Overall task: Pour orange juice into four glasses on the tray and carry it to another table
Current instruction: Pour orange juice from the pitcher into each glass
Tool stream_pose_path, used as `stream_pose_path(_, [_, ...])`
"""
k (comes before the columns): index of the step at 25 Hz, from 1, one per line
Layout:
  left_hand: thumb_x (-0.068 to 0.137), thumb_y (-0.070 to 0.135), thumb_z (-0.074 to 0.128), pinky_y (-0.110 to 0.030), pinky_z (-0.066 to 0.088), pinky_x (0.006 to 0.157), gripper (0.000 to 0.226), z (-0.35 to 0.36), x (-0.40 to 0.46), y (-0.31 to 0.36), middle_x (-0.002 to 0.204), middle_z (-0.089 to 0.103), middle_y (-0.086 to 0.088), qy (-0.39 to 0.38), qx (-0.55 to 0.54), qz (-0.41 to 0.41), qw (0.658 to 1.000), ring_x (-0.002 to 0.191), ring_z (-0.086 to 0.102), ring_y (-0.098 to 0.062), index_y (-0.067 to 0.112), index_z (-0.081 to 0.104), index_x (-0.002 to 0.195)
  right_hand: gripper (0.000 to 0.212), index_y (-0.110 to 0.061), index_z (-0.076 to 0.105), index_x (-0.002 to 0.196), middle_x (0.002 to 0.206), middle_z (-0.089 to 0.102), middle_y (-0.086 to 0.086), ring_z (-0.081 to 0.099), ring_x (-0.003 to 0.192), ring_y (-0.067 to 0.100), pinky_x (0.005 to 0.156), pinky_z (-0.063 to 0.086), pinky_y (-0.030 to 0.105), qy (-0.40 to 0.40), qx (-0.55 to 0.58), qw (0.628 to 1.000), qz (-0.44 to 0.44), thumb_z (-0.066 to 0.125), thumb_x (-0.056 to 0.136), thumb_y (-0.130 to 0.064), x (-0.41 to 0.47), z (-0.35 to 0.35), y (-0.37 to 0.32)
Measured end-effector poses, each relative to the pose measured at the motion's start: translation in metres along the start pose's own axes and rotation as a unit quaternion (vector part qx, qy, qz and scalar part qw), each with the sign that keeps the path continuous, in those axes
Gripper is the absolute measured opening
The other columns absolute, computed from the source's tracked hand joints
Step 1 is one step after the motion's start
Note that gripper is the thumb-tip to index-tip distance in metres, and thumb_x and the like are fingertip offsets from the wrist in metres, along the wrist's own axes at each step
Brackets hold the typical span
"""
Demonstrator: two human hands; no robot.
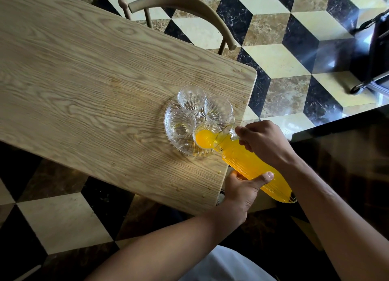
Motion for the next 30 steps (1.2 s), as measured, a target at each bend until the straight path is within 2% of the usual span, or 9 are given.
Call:
stream_pose_path(4, [0.022, 0.07, 0.097, -0.035, 0.056, 0.089, 0.114, 0.0, -0.001, 0.003, 0.114, 0.08, -0.006, 0.005, 0.003, 0.0, 1.0, 0.11, 0.074, -0.029, 0.012, 0.071, 0.116, 0.045, -0.012, 0.067, 0.061, 0.052, 0.061, -0.005, 0.051, 0.042, 0.002, 0.055, 0.041, 0.026, -0.001, -0.004, 1.0, -0.002, 0.06, 0.099, -0.034, 0.001, 0.0, -0.002])
stream_pose_path(8, [0.055, 0.038, 0.105, -0.03, 0.054, 0.084, 0.077, -0.001, -0.001, 0.003, 0.112, 0.081, -0.01, -0.007, -0.007, -0.008, 1.0, 0.103, 0.074, -0.027, 0.006, 0.071, 0.115, 0.045, -0.011, 0.067, 0.061, 0.055, 0.062, -0.001, 0.053, 0.049, 0.011, 0.056, 0.042, 0.028, 0.003, -0.007, 1.0, -0.004, 0.06, 0.099, -0.034, 0.001, 0.002, -0.004])
stream_pose_path(9, [0.054, 0.038, 0.105, -0.03, 0.054, 0.084, 0.077, -0.002, -0.001, 0.004, 0.111, 0.081, -0.01, -0.005, -0.009, -0.005, 1.0, 0.102, 0.074, -0.027, 0.006, 0.071, 0.115, 0.045, -0.01, 0.067, 0.061, 0.055, 0.062, 0.0, 0.053, 0.05, 0.013, 0.056, 0.042, 0.028, 0.003, -0.007, 1.0, -0.003, 0.06, 0.099, -0.034, 0.001, 0.002, -0.004])
stream_pose_path(15, [0.015, 0.074, 0.095, -0.043, 0.061, 0.098, 0.118, -0.003, -0.002, 0.002, 0.109, 0.082, -0.006, 0.017, 0.003, 0.018, 1.0, 0.107, 0.077, -0.03, 0.009, 0.074, 0.112, 0.046, -0.008, 0.068, 0.062, 0.056, 0.062, 0.002, 0.053, 0.05, 0.013, 0.056, 0.042, 0.028, 0.0, -0.02, 1.0, -0.009, 0.059, 0.099, -0.033, 0.001, 0.005, -0.005])
stream_pose_path(19, [0.021, 0.071, 0.096, -0.038, 0.058, 0.092, 0.116, -0.004, -0.002, 0.005, 0.111, 0.081, -0.008, 0.011, 0.014, 0.007, 1.0, 0.107, 0.075, -0.031, 0.008, 0.072, 0.115, 0.046, -0.009, 0.068, 0.061, 0.056, 0.062, 0.002, 0.054, 0.051, 0.015, 0.058, 0.043, 0.03, 0.002, -0.013, 1.0, -0.006, 0.06, 0.099, -0.033, 0.002, 0.004, -0.004])
stream_pose_path(21, [0.033, 0.059, 0.101, -0.033, 0.054, 0.086, 0.105, -0.005, -0.005, 0.008, 0.112, 0.08, -0.01, 0.002, 0.006, -0.001, 1.0, 0.101, 0.072, -0.028, 0.004, 0.07, 0.118, 0.046, -0.01, 0.067, 0.06, 0.055, 0.063, 0.002, 0.054, 0.051, 0.015, 0.058, 0.043, 0.03, 0.003, -0.011, 1.0, -0.007, 0.06, 0.099, -0.034, 0.002, 0.004, -0.004])
stream_pose_path(24, [0.036, 0.055, 0.102, -0.027, 0.052, 0.078, 0.101, -0.005, -0.004, 0.009, 0.102, 0.078, -0.005, -0.001, -0.009, -0.003, 1.0, 0.088, 0.068, -0.02, 0.002, 0.069, 0.116, 0.046, -0.009, 0.068, 0.061, 0.057, 0.063, 0.005, 0.055, 0.053, 0.018, 0.06, 0.044, 0.032, 0.004, -0.016, 1.0, -0.012, 0.06, 0.098, -0.034, 0.003, 0.004, -0.007])
stream_pose_path(28, [0.016, 0.073, 0.097, -0.039, 0.058, 0.091, 0.13, -0.006, -0.002, 0.01, 0.117, 0.079, -0.012, 0.024, 0.004, 0.008, 1.0, 0.107, 0.073, -0.03, 0.004, 0.067, 0.122, 0.046, -0.008, 0.067, 0.061, 0.057, 0.062, 0.004, 0.054, 0.053, 0.017, 0.06, 0.044, 0.032, 0.001, -0.011, 1.0, -0.018, 0.06, 0.099, -0.033, 0.003, 0.005, -0.008])
stream_pose_path(30, [0.013, 0.08, 0.092, -0.043, 0.061, 0.093, 0.133, -0.009, 0.003, 0.01, 0.115, 0.079, -0.009, 0.034, 0.014, 0.02, 0.999, 0.108, 0.074, -0.032, 0.004, 0.067, 0.12, 0.046, -0.01, 0.067, 0.06, 0.056, 0.062, 0.003, 0.055, 0.053, 0.018, 0.06, 0.044, 0.032, 0.005, 0.004, 1.0, -0.02, 0.06, 0.099, -0.034, 0.002, 0.004, -0.007])
Point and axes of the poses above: each hand's wrist, its own x-axis towards the middle knuckle, its own z-axis out of the palm, y = z × x, the point moved 4 cm from there along x, towards the middle knuckle
